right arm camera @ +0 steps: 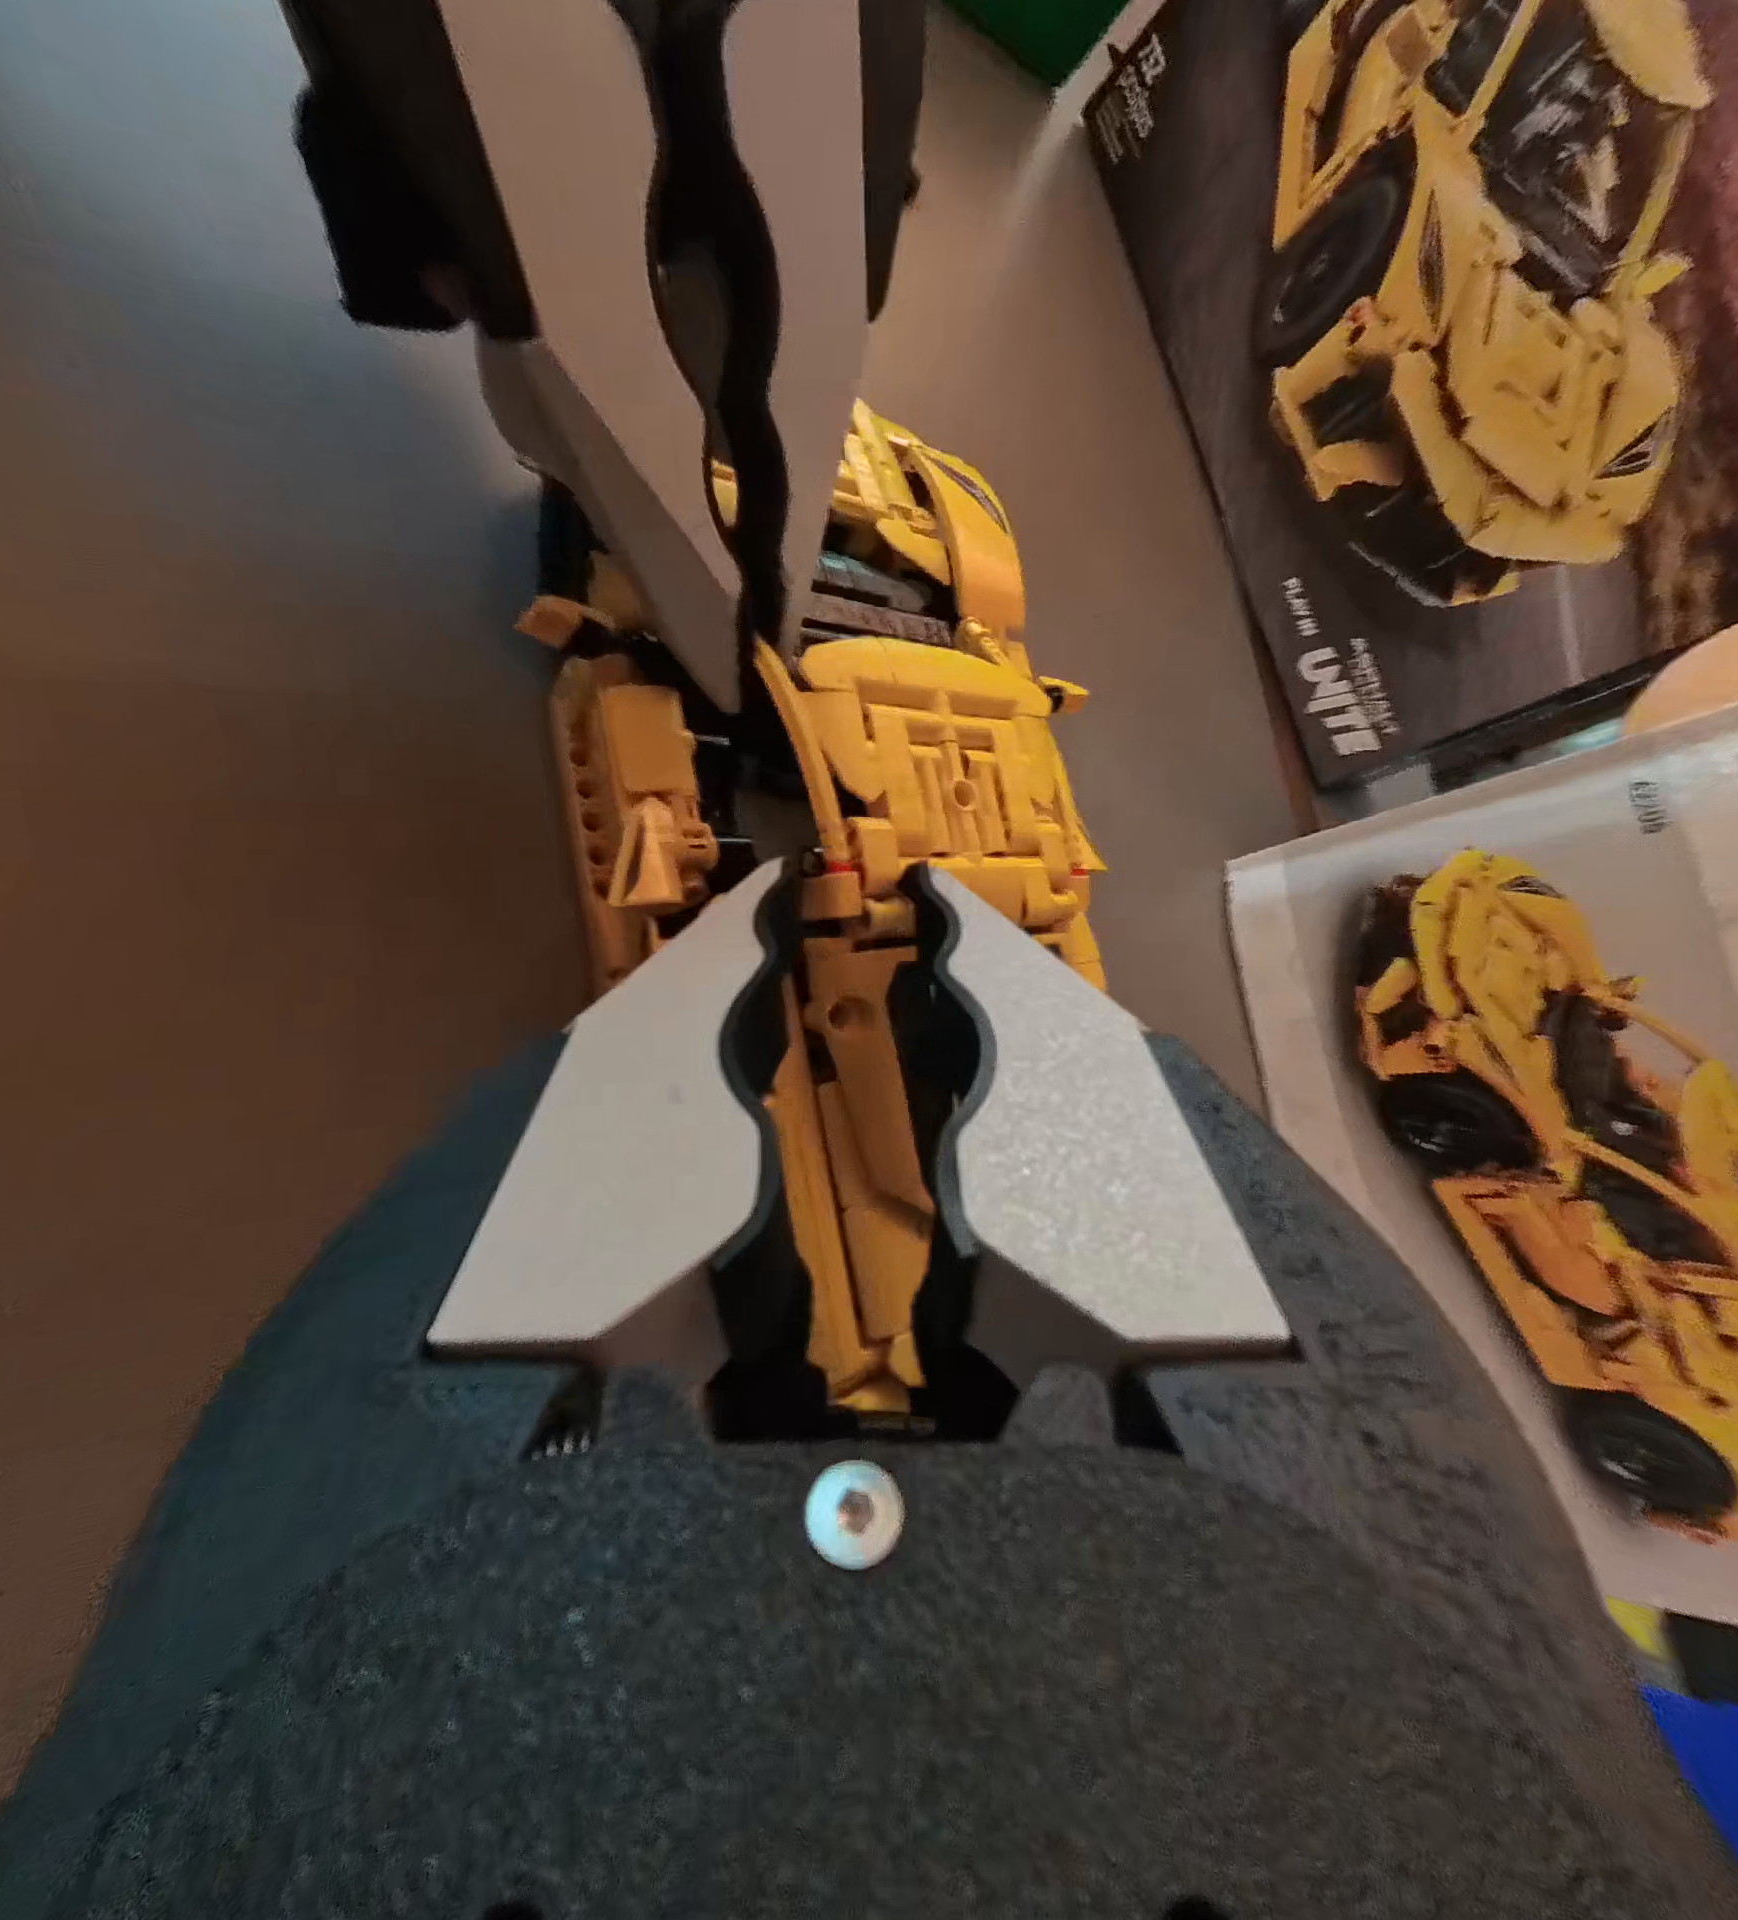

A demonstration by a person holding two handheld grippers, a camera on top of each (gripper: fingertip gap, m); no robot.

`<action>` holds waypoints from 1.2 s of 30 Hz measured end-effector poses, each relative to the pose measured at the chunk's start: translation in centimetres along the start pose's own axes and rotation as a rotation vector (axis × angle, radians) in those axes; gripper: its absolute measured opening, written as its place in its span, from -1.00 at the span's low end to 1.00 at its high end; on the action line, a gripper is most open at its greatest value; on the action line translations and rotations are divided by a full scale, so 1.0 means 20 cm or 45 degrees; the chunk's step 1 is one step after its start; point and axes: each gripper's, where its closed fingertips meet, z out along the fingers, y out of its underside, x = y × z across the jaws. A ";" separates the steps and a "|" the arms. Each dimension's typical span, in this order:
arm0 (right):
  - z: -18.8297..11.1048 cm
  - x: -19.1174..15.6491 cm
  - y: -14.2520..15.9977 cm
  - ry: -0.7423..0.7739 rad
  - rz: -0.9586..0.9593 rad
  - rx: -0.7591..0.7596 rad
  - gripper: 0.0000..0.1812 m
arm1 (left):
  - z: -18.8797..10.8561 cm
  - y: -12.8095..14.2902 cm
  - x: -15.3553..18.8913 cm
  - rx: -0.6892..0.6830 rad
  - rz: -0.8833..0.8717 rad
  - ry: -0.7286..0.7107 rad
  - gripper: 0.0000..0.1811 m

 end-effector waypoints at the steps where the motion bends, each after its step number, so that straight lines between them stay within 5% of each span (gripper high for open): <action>1: 0.00 0.00 0.00 0.021 -0.032 -0.009 -0.75 | 0.00 0.00 0.00 0.003 -0.004 0.005 -0.97; 27: 0.02 0.02 -0.01 0.165 -0.203 -0.013 -0.90 | -0.12 0.02 -0.04 0.108 -0.161 0.130 -0.97; 33: 0.01 0.01 -0.04 0.141 -0.118 0.027 -0.97 | -0.12 0.01 -0.03 0.121 -0.204 0.161 -0.97; 36: -0.03 0.03 -0.13 0.048 0.102 0.161 -0.86 | -0.13 0.01 -0.02 0.136 -0.360 0.268 -0.94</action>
